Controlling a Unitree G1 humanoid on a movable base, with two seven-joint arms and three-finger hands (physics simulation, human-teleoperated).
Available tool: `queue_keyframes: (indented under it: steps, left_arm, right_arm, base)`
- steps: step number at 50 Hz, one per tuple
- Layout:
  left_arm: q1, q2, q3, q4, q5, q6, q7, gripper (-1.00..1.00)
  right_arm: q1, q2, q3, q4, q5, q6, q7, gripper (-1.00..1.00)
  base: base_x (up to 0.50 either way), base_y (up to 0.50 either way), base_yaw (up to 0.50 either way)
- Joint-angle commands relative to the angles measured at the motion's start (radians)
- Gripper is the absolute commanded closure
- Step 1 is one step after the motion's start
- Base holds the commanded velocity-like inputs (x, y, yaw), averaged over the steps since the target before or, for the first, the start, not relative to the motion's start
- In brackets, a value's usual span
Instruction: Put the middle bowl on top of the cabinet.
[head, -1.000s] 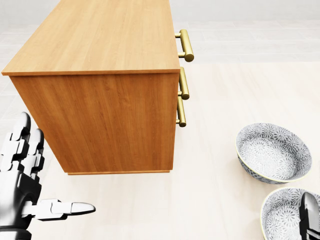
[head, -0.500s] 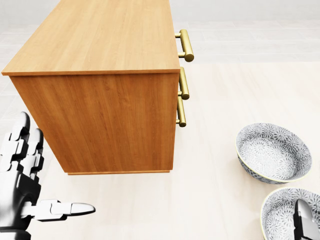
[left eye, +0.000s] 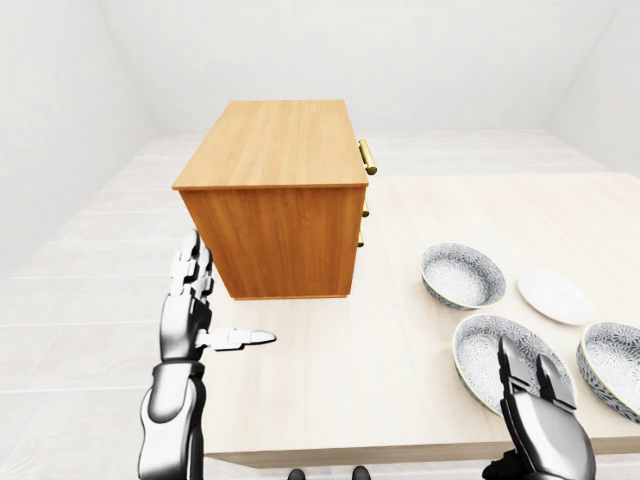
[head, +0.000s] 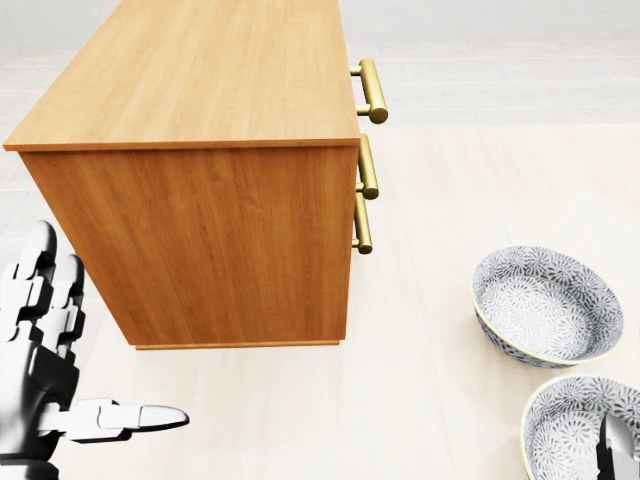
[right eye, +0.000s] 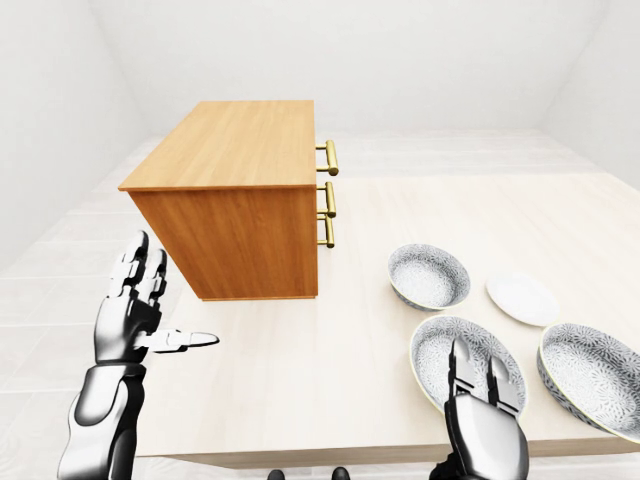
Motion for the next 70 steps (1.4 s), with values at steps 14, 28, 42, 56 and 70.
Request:
queue_keyframes:
  steps: [14,28,42,56,70]
  left_arm:
    - [0.004,-0.002,0.000,0.002,0.002,-0.007,-0.001,-1.00]
    - [0.018,-0.008,-0.006,-0.003,0.005,-0.013,-0.003,-1.00]
    - [0.016,-0.007,0.000,-0.048,-0.003,0.023,-0.006,-1.00]
    - [0.013,-0.008,-0.001,-0.025,0.000,0.009,-0.007,-1.00]
    - [0.021,-0.009,0.001,-0.018,-0.003,-0.001,-0.010,-1.00]
  right_arm:
    - [-0.011,-0.012,0.001,0.048,-0.010,0.000,-0.014,-1.00]
    - [-0.018,-0.018,-0.003,0.053,-0.008,0.000,-0.019,-1.00]
    - [-0.020,-0.020,0.013,0.048,-0.015,0.000,-0.009,-1.00]
    - [-0.022,-0.036,0.025,0.062,-0.016,0.000,-0.016,-1.00]
    - [-0.004,-0.038,0.030,0.052,-0.015,0.000,-0.023,0.33]
  base:
    - [0.00,0.00,0.00]
    - [0.00,0.00,0.00]
    - [0.00,0.00,0.00]
    - [0.00,0.00,0.00]
    - [0.00,0.00,0.00]
